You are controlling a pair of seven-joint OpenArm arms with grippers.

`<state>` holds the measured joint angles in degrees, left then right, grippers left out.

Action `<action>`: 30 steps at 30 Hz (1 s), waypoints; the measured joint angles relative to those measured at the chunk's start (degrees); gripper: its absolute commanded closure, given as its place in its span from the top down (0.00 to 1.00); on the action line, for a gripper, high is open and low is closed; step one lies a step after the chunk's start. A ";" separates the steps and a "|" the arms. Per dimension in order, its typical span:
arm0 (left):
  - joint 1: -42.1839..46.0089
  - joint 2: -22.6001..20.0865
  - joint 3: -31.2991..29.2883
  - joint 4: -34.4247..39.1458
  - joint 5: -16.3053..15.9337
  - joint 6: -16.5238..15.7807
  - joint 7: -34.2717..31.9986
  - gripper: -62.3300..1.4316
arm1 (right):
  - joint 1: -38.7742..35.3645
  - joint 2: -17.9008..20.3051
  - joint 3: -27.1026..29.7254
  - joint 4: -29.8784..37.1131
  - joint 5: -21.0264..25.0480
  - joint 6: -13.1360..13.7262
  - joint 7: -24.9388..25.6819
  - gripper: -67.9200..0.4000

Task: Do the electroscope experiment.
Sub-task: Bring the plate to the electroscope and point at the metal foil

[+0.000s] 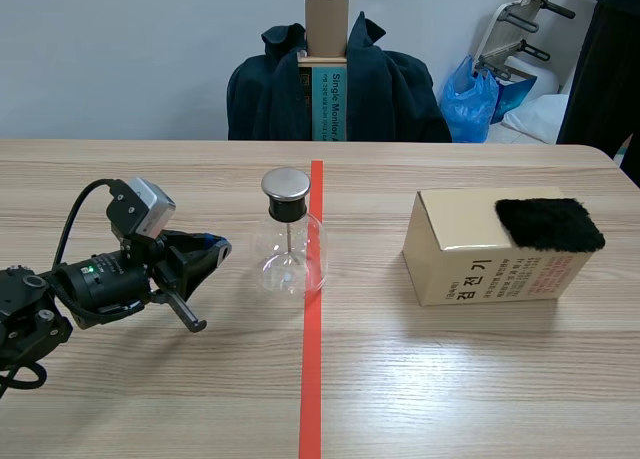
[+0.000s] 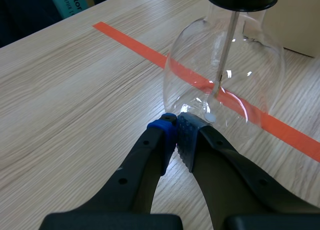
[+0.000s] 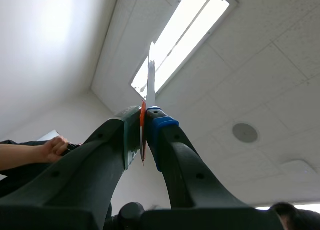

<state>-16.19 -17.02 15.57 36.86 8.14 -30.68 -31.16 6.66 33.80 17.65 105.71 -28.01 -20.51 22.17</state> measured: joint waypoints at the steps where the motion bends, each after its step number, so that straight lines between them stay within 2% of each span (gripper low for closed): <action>1: 0.00 0.00 0.00 0.00 0.02 -0.24 -0.02 0.07 | 0.00 0.00 -1.49 0.00 0.00 0.13 -0.02 0.02; 4: 0.00 0.00 0.00 0.00 0.90 -0.66 -0.83 0.07 | 0.09 -1.25 -6.86 -0.02 -1.86 2.05 -0.37 0.02; 7: 0.00 0.00 0.00 0.00 1.07 -0.70 -1.55 0.07 | 0.11 -5.18 -13.27 -1.01 -6.82 2.27 -0.35 0.02; 11: 0.00 0.00 0.00 0.00 1.07 -0.70 -1.68 0.07 | -0.39 -10.19 -22.21 -5.40 -13.79 2.58 -0.37 0.02; 14: 0.00 0.00 0.00 0.00 1.07 -0.70 -1.68 0.07 | -1.44 -13.14 -26.71 -10.10 -18.34 2.60 -0.37 0.02; 20: 0.00 0.00 0.00 0.00 1.51 -0.70 -1.68 0.07 | -2.45 -16.33 -30.75 -18.12 -23.89 2.58 -0.13 0.02; 30: 0.00 0.00 0.00 0.00 1.51 -0.70 -1.68 0.07 | -2.43 -18.10 -34.58 -28.50 -28.02 2.56 2.34 0.02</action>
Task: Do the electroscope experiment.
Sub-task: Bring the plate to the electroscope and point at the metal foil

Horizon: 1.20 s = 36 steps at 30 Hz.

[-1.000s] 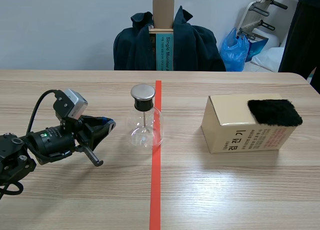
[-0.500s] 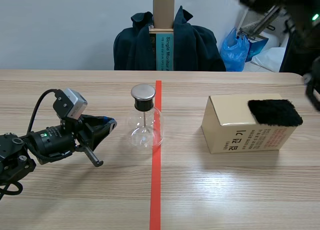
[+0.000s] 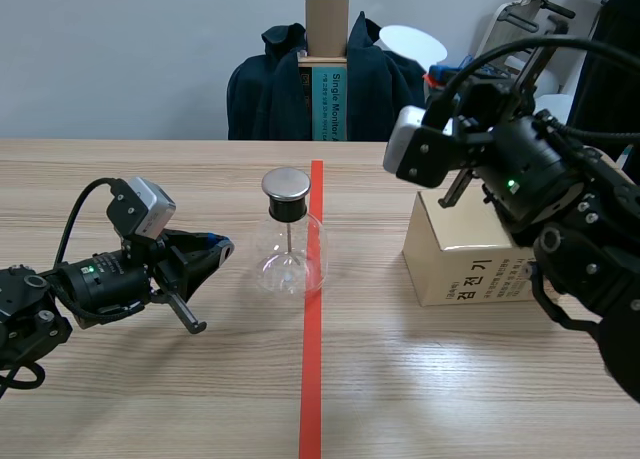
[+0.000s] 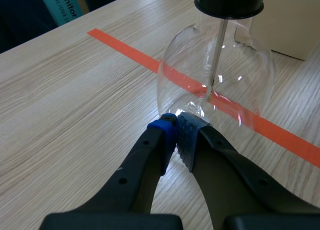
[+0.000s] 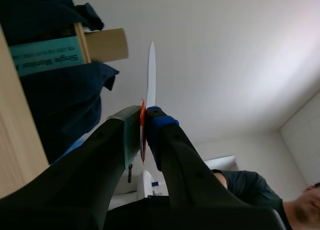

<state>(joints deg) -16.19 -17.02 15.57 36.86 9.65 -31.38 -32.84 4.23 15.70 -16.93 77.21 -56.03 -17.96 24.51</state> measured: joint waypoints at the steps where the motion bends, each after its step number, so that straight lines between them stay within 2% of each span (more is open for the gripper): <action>1: 0.00 0.00 0.00 0.00 0.00 0.00 0.00 0.07 | -0.04 -0.24 -0.09 -0.94 -0.83 0.02 0.98 0.02; 5: 0.00 0.00 0.00 0.00 0.00 0.02 0.00 0.07 | -1.05 -0.79 -0.13 -2.69 -1.66 -0.02 5.11 0.02; 10: 0.00 0.00 0.00 0.00 0.00 0.02 0.02 0.07 | -3.61 -0.76 -0.11 -2.69 -3.02 -0.02 7.23 0.02; 25: 0.00 0.00 0.00 0.00 0.00 0.02 0.02 0.07 | -6.80 -0.76 -0.07 -2.69 -4.17 -0.04 8.15 0.02; 36: 0.00 0.00 0.00 0.00 0.00 0.02 0.02 0.07 | -6.82 -0.76 -0.07 -2.69 -4.24 -0.04 18.38 0.02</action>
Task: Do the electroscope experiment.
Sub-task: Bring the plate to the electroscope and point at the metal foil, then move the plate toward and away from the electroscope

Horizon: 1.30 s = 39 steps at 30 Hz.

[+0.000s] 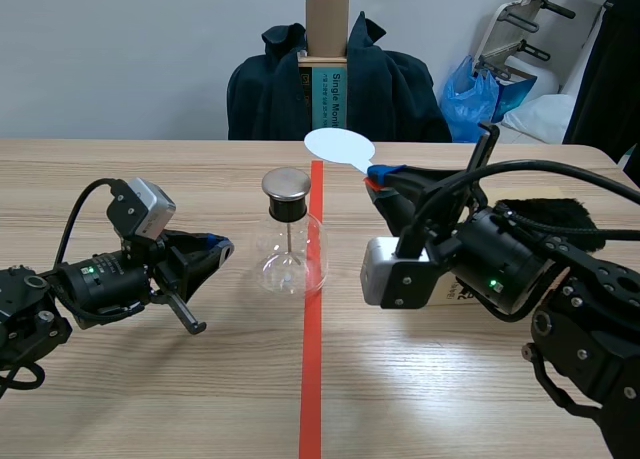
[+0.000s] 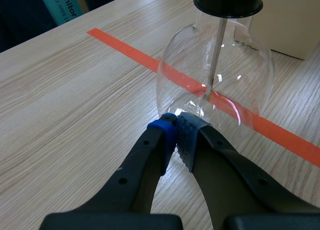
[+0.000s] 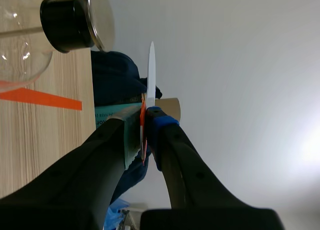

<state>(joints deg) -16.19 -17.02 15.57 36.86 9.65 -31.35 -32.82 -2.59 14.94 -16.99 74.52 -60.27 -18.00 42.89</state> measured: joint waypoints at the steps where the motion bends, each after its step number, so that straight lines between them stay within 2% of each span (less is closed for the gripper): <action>1: 0.00 0.00 0.00 0.00 0.00 0.00 0.00 0.07 | 0.02 0.00 0.00 0.00 -0.02 0.02 1.07 0.02; 12: 0.00 0.00 0.00 0.00 0.00 0.02 0.02 0.07 | 0.02 -0.39 0.00 0.00 -2.10 0.09 7.02 0.02; 17: 0.00 0.00 0.00 0.00 0.00 0.02 0.02 0.07 | 0.02 -0.35 0.00 0.00 -2.51 1.57 9.25 0.02; 30: 0.00 0.00 0.00 0.00 0.00 0.13 0.02 0.07 | 0.02 -1.14 0.00 0.00 -3.37 1.99 9.38 0.02; 33: 0.00 0.00 0.00 0.00 0.00 0.26 0.02 0.07 | 0.02 -1.14 0.00 0.00 -3.80 1.99 8.35 0.02; 39: 0.00 0.00 0.00 0.00 0.00 0.92 0.00 0.07 | 0.02 -1.81 0.00 0.00 -4.70 2.03 0.59 0.02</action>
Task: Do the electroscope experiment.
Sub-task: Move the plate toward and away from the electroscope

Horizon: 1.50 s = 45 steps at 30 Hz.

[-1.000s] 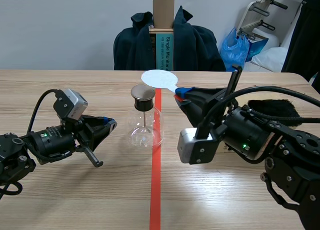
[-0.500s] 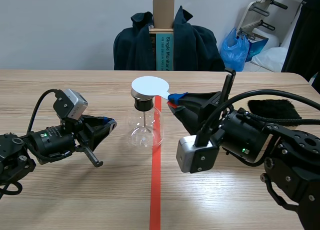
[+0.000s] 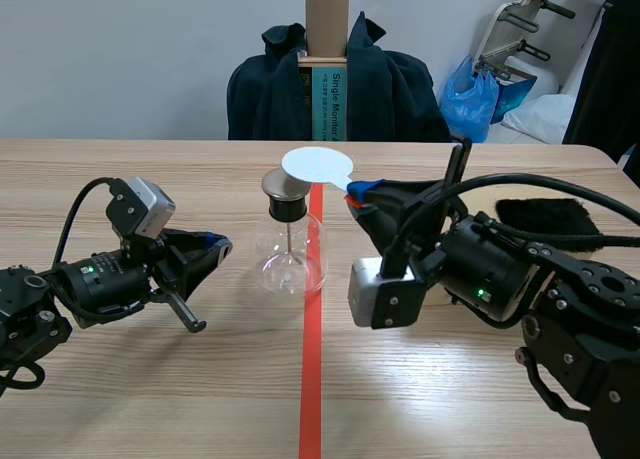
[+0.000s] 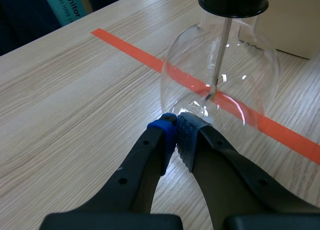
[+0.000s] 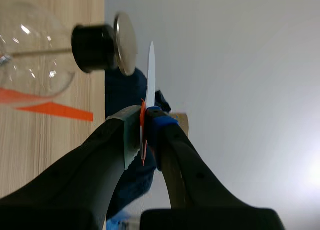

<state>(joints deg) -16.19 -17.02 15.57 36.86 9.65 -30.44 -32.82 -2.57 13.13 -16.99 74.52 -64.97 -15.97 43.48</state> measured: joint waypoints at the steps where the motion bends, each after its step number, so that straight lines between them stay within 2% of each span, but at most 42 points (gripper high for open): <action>1: 0.00 0.00 0.00 0.00 0.00 0.00 0.02 0.07 | 0.00 -0.31 0.00 0.00 0.02 -0.02 -1.57 0.02; 12: 0.00 0.00 0.00 0.00 0.00 -0.02 0.00 0.07 | 0.00 -0.57 0.04 0.00 0.00 0.17 -12.72 0.02; 17: 0.00 0.00 0.00 0.00 0.00 -0.02 0.00 0.07 | 0.00 -0.59 0.02 0.00 -0.26 0.13 -15.39 0.02; 23: 0.00 0.00 0.00 0.00 0.00 -0.02 0.02 0.07 | 0.00 -0.57 0.04 0.00 -1.20 -0.31 -15.58 0.02; 37: 0.00 0.00 0.00 0.00 0.00 -0.02 0.00 0.07 | 0.00 -0.57 0.04 0.00 -3.06 -0.33 1.57 0.02; 40: 0.00 0.02 0.00 0.00 0.00 0.52 0.00 0.07 | 0.00 -0.57 0.04 0.00 -3.15 -0.33 3.80 0.02; 45: 0.00 0.00 0.00 0.00 0.00 0.87 0.00 0.07 | 0.00 -0.57 0.04 0.00 -3.17 -0.35 4.76 0.02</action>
<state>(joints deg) -16.19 -17.02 15.57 36.86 9.65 -29.56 -32.82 -2.57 12.56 -16.95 74.52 -68.14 -16.32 48.25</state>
